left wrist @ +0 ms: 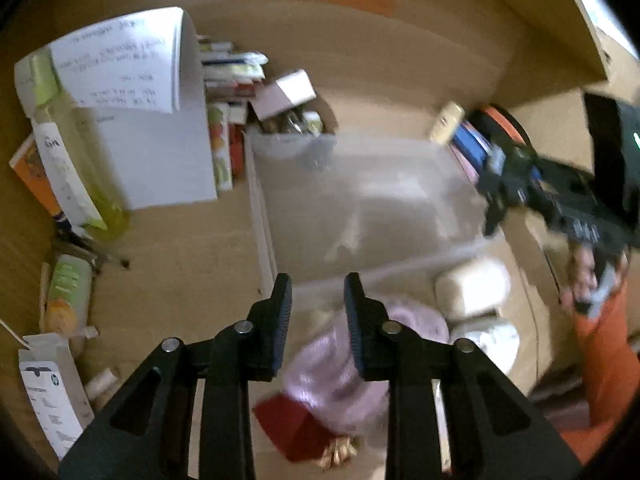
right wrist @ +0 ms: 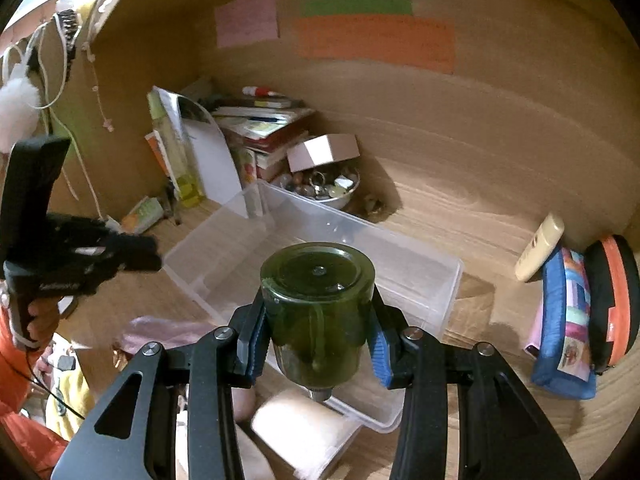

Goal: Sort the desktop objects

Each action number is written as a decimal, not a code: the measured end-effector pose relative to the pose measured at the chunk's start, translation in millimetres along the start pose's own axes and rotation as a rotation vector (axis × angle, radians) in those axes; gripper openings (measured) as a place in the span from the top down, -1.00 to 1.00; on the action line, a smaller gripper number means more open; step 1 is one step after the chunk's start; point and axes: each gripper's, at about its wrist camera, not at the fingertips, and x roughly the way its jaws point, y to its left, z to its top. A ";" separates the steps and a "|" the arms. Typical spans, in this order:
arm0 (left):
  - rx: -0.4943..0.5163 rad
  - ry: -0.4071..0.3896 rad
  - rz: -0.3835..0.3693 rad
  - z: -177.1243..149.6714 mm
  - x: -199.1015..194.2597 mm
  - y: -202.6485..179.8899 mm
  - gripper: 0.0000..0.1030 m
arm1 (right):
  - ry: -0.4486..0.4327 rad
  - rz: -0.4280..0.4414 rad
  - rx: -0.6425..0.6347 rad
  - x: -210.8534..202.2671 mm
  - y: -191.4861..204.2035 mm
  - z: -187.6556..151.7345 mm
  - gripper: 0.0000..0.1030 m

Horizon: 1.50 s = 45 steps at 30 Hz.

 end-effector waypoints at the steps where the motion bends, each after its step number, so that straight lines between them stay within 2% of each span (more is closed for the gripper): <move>1: 0.010 0.009 -0.004 -3.4 -1.1 -1.7 0.11 | 0.001 0.002 0.005 0.8 -2.6 0.4 0.26; 2: 0.018 0.016 -0.005 -7.8 -2.2 -2.9 -0.09 | -0.001 0.002 0.010 1.2 -5.0 0.8 0.26; 3: 0.022 0.020 -0.010 -9.5 -2.8 -3.5 -0.15 | -0.005 0.001 0.015 1.5 -7.4 1.4 0.26; 8: 0.096 0.084 -0.068 -30.4 -2.0 -20.6 -0.21 | -0.004 0.003 0.045 5.7 -13.6 5.2 0.26; 13: 0.221 0.151 0.007 -47.5 14.6 -44.4 -0.25 | 0.015 -0.002 0.056 14.1 -17.5 8.0 0.26; 16: 0.258 0.201 0.074 -51.3 34.1 -49.9 -0.29 | 0.030 -0.006 0.052 19.4 -17.0 7.9 0.26; 20: 0.206 0.227 0.063 -43.9 47.7 -43.1 -0.33 | 0.050 -0.009 0.061 28.1 -18.8 6.7 0.26; 22: 0.203 0.232 0.068 -42.4 53.8 -43.2 -0.26 | 0.070 -0.012 0.065 35.0 -20.4 6.2 0.25; 25: 0.217 0.237 0.077 -43.0 62.2 -48.3 0.05 | 0.105 -0.029 0.061 44.6 -23.4 4.2 0.26; 32: 0.237 0.166 0.122 -46.4 52.3 -54.6 0.45 | 0.181 -0.068 0.068 64.3 -35.9 1.2 0.26; 40: 0.172 0.102 0.097 -50.2 13.2 -37.1 0.52 | 0.211 -0.077 0.074 72.1 -41.1 2.0 0.26; 42: 0.156 0.092 0.089 -44.2 19.4 -26.3 0.53 | 0.217 -0.076 0.072 75.2 -39.8 1.9 0.26; 45: 0.128 0.075 0.072 -43.6 8.5 -22.1 0.53 | 0.219 -0.072 0.069 77.4 -36.9 1.2 0.26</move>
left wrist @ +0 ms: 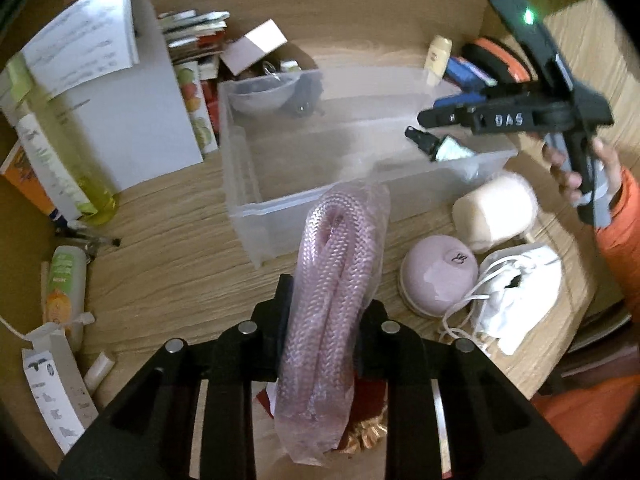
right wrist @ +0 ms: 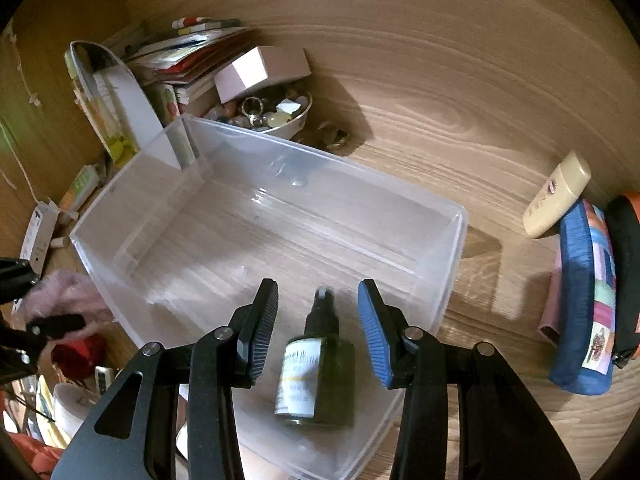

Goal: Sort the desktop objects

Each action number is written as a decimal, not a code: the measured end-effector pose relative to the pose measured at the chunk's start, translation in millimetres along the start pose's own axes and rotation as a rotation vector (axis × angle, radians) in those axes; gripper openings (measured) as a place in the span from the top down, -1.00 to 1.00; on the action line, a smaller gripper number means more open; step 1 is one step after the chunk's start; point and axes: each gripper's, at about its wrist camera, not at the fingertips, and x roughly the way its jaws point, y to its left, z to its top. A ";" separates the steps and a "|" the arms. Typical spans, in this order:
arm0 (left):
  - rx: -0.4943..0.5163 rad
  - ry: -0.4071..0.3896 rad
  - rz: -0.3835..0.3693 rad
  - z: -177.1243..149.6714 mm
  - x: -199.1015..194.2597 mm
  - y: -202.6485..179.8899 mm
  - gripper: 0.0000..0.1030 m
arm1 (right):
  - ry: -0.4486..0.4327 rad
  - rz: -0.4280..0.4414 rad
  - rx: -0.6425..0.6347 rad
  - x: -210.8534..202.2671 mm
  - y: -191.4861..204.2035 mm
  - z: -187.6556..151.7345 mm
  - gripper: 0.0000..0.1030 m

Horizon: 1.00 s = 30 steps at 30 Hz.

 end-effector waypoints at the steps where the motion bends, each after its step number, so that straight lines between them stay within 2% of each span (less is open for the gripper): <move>1: -0.013 -0.006 -0.013 0.4 -4.6 2.9 0.53 | -0.006 -0.001 0.001 -1.2 0.6 -0.4 0.26; 6: -0.060 -0.041 -0.042 7.3 -21.6 14.0 0.53 | -0.039 -0.012 -0.001 -10.2 1.3 -2.8 0.25; 8: -0.081 -0.058 -0.067 13.1 -28.7 18.3 0.60 | -0.050 -0.020 0.003 -14.7 1.4 -4.5 0.24; 14: -0.097 -0.092 -0.085 33.4 -36.1 23.1 0.60 | -0.102 -0.024 0.007 -31.9 1.6 -13.0 -0.01; 18: -0.117 -0.098 -0.111 44.3 -34.7 25.3 0.60 | -0.116 -0.011 0.018 -40.5 -0.1 -17.6 -0.04; 20: -0.116 -0.113 -0.102 50.9 -34.9 24.5 0.60 | -0.121 -0.002 0.022 -44.1 -0.8 -19.8 -0.06; 23: -0.127 -0.126 -0.102 62.3 -31.3 25.5 0.60 | -0.133 -0.009 0.024 -47.0 -1.1 -23.0 -0.21; 26: -0.130 -0.131 -0.077 77.1 -20.9 26.3 0.60 | -0.138 -0.024 0.024 -48.7 -1.5 -27.0 -0.23; 30: -0.134 -0.116 -0.036 97.2 2.2 27.9 0.60 | -0.143 -0.030 0.036 -53.5 0.1 -35.5 -0.43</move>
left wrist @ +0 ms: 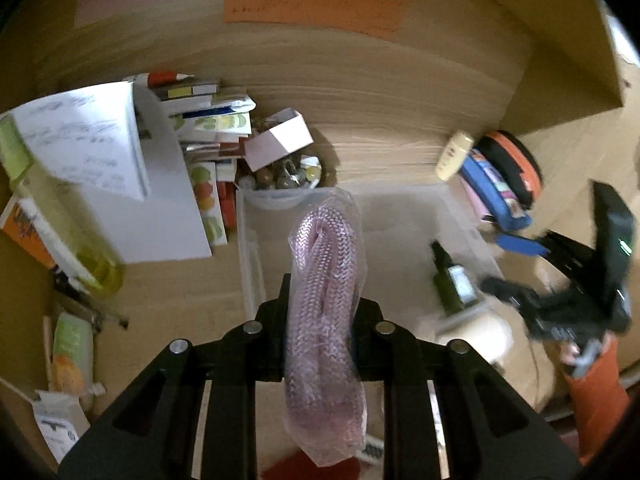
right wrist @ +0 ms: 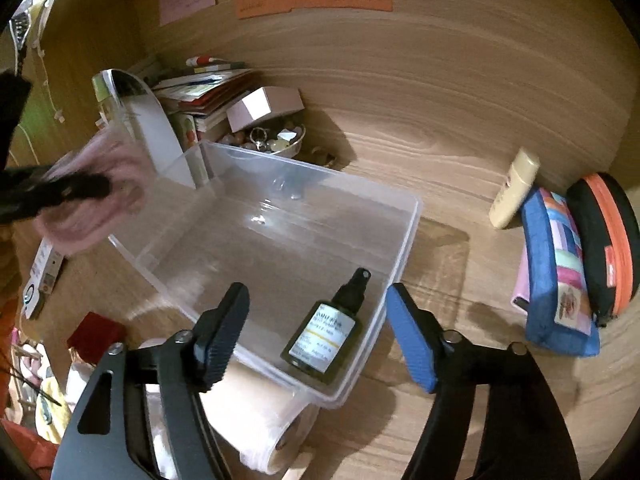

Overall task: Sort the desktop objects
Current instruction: 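Lower pink rope bag into clear box and open left tool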

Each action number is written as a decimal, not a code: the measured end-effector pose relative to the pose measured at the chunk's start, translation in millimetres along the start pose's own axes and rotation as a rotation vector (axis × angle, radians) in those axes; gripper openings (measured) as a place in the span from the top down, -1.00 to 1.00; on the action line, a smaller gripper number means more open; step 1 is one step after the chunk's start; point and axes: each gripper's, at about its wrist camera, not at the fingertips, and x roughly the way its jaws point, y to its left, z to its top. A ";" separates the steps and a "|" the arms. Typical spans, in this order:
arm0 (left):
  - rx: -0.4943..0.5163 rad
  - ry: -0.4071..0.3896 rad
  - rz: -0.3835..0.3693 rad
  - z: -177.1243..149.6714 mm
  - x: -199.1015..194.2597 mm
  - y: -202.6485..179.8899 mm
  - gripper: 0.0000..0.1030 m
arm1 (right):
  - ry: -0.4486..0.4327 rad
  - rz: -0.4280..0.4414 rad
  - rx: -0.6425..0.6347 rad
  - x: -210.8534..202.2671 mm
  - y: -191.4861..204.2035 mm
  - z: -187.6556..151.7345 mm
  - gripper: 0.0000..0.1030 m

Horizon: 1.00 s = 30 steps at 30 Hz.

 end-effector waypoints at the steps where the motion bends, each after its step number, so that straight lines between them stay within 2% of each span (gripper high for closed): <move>1: -0.002 0.005 0.006 2.4 5.2 0.6 0.60 | -0.004 -0.011 0.000 -1.8 0.7 -2.3 -0.44; 7: 0.008 0.043 0.053 8.0 41.2 -0.3 0.60 | -0.022 -0.100 -0.012 -12.7 5.5 -18.5 -0.47; 16: 0.028 0.088 0.103 -2.3 65.6 -0.6 0.60 | -0.003 -0.116 -0.010 -13.7 8.5 -33.1 -0.47; 22: 0.055 0.063 0.112 -10.7 56.7 -6.8 0.59 | -0.004 -0.107 -0.018 -16.9 15.2 -42.8 -0.48; 24: 0.066 0.056 0.120 -14.4 51.9 -8.9 0.55 | -0.014 -0.112 -0.021 -20.3 17.6 -45.0 -0.56; 26: 0.072 0.039 0.125 -17.2 45.6 -10.3 0.44 | -0.027 -0.113 -0.022 -24.1 19.8 -47.1 -0.59; 28: 0.066 -0.018 0.113 -18.0 33.0 -10.8 0.34 | -0.038 -0.119 -0.025 -27.5 22.2 -48.8 -0.60; 30: 0.058 -0.073 0.102 -17.9 18.0 -10.6 0.03 | -0.047 -0.134 -0.029 -30.6 25.4 -50.2 -0.60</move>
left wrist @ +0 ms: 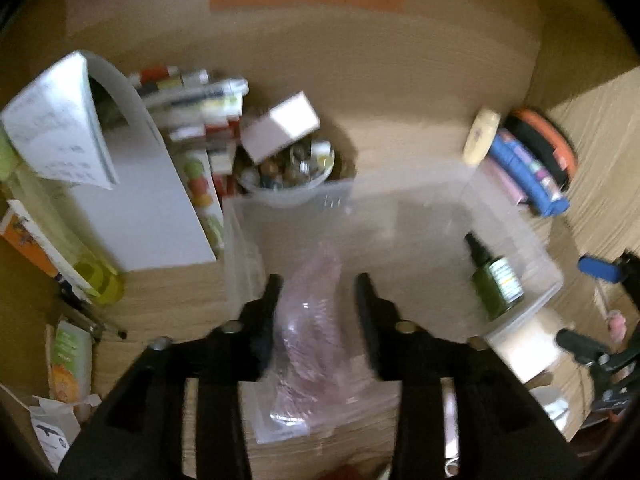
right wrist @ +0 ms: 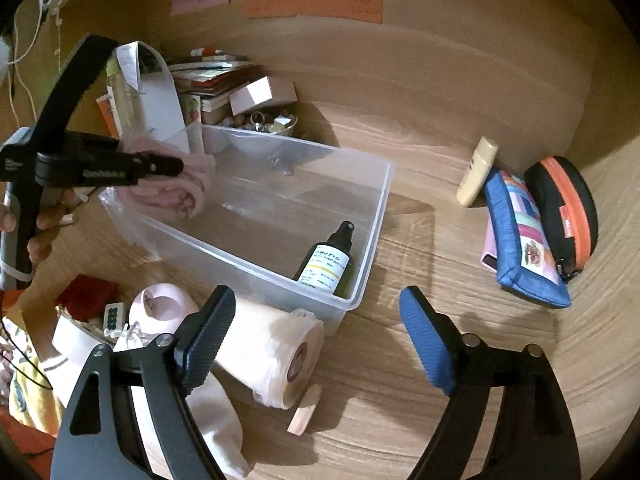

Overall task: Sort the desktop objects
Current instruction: 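Lower pink rope bag into clear box and open left tool, then move right tool to white drawstring bag while left tool approaches white round jar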

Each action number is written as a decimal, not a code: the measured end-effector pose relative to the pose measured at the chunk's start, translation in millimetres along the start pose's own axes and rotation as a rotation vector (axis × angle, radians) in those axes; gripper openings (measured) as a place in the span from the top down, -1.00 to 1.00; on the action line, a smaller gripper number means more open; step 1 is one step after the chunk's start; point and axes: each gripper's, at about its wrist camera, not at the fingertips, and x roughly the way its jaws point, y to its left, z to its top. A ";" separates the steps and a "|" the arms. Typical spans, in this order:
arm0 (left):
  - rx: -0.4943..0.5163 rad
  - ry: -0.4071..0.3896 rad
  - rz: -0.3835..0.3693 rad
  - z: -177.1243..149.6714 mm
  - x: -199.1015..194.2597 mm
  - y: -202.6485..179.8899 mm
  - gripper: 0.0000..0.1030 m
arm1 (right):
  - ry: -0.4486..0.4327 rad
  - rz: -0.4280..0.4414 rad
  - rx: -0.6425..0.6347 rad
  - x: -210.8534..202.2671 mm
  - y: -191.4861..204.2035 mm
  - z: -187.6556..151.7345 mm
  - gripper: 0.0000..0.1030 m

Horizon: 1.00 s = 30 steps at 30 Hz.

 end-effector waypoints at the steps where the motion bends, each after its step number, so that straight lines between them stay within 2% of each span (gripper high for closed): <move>1: -0.008 -0.019 0.000 1.1 -6.1 0.7 -0.25 | 0.000 -0.007 -0.002 -1.1 1.5 -0.7 -0.60; 2: -0.014 -0.033 0.001 1.8 -10.9 0.9 -0.35 | 0.001 -0.014 -0.002 -1.9 2.5 -1.2 -0.60; 6: 0.024 -0.085 0.054 2.8 -34.5 -4.6 -0.39 | -0.005 -0.034 0.008 -7.6 4.8 -5.4 -0.59; 8: 0.030 -0.087 0.080 -1.0 -45.0 -4.9 -0.69 | -0.008 -0.033 0.017 -11.1 4.3 -6.8 -0.59; 10: 0.024 -0.079 0.075 -6.7 -56.4 -2.6 -0.80 | -0.014 -0.028 0.029 -14.7 3.1 -8.1 -0.59; 15: -0.004 -0.100 0.048 -19.4 -77.4 0.2 -0.81 | -0.019 -0.011 0.075 -22.2 -2.0 -10.4 -0.59; 20: -0.005 -0.097 0.064 -43.6 -93.4 2.7 -0.81 | 0.018 0.015 0.125 -19.7 -5.9 -20.1 -0.59; 27: 0.036 -0.062 0.123 -92.4 -101.3 -4.3 -0.81 | -0.020 0.022 0.074 -35.5 13.3 -35.2 -0.59; 30: 0.064 -0.064 0.103 -113.8 -107.6 -14.5 -0.81 | -0.028 0.037 0.049 -39.5 24.9 -41.4 -0.59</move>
